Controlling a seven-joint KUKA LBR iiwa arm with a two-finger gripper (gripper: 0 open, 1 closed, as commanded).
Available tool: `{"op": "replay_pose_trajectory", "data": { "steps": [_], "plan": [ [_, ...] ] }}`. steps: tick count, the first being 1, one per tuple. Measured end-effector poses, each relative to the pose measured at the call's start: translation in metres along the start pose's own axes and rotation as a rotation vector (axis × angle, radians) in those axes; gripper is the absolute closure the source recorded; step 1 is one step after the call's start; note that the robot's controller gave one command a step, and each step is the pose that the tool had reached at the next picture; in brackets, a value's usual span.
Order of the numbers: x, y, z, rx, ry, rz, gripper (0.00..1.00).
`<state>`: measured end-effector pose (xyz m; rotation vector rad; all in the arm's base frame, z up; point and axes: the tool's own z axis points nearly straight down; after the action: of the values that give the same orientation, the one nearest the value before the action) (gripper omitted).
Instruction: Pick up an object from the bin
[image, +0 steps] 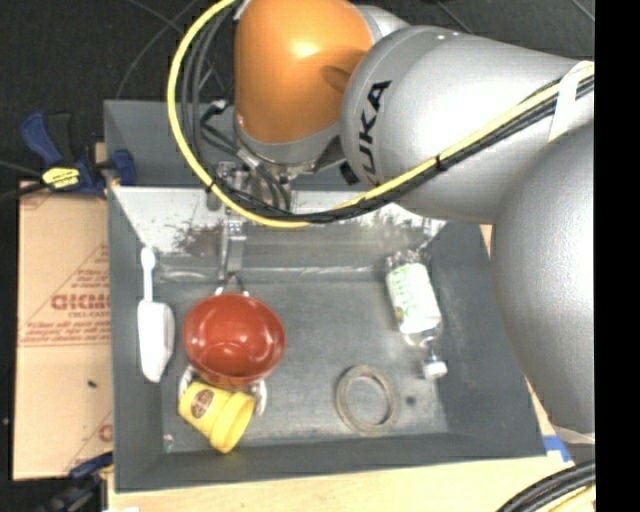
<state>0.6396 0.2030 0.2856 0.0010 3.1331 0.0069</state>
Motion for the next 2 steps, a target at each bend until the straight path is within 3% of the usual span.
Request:
{"op": "replay_pose_trajectory", "data": {
  "steps": [1, 2],
  "plan": [
    [-0.003, -0.003, 0.002, 0.002, 0.003, -0.016, 0.00],
    [0.045, -0.004, -0.020, 0.000, -0.002, -0.288, 0.00]
  ]
}}
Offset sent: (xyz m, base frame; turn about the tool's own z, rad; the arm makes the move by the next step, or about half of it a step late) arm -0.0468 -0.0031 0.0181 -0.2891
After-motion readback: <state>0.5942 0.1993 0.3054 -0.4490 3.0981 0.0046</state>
